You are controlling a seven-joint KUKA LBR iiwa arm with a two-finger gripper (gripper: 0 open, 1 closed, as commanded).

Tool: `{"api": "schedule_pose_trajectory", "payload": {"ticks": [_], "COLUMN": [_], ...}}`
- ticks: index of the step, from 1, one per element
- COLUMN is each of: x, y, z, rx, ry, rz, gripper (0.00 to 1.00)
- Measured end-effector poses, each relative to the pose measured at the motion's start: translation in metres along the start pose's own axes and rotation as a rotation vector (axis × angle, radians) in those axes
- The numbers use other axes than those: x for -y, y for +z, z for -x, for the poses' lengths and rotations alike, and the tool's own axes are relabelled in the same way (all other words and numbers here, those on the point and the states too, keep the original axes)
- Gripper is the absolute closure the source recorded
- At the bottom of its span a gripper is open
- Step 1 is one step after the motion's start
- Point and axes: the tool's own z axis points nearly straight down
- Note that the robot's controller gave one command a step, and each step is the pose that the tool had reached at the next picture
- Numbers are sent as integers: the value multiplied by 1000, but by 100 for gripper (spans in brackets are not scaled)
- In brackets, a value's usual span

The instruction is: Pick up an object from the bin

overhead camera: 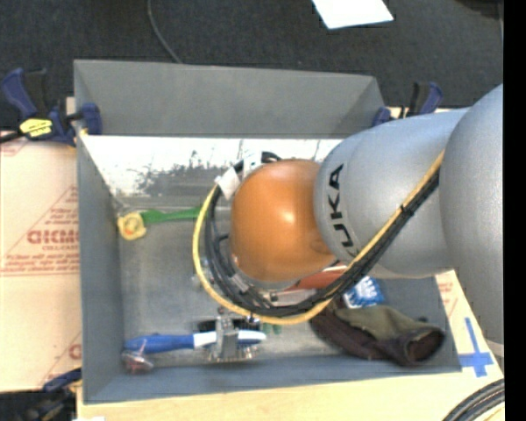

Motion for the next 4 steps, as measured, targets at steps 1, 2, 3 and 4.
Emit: {"api": "schedule_pose_trajectory", "payload": {"ticks": [1, 2, 3, 4], "x": [1, 20, 29, 29], "y": [62, 81, 90, 90], "z": [-1, 3, -2, -2], "rx": [-9, 7, -2, -2], "ry": [-169, -85, 22, 23], "rz": [-2, 3, 2, 2], "gripper": [0, 0, 100, 100]}}
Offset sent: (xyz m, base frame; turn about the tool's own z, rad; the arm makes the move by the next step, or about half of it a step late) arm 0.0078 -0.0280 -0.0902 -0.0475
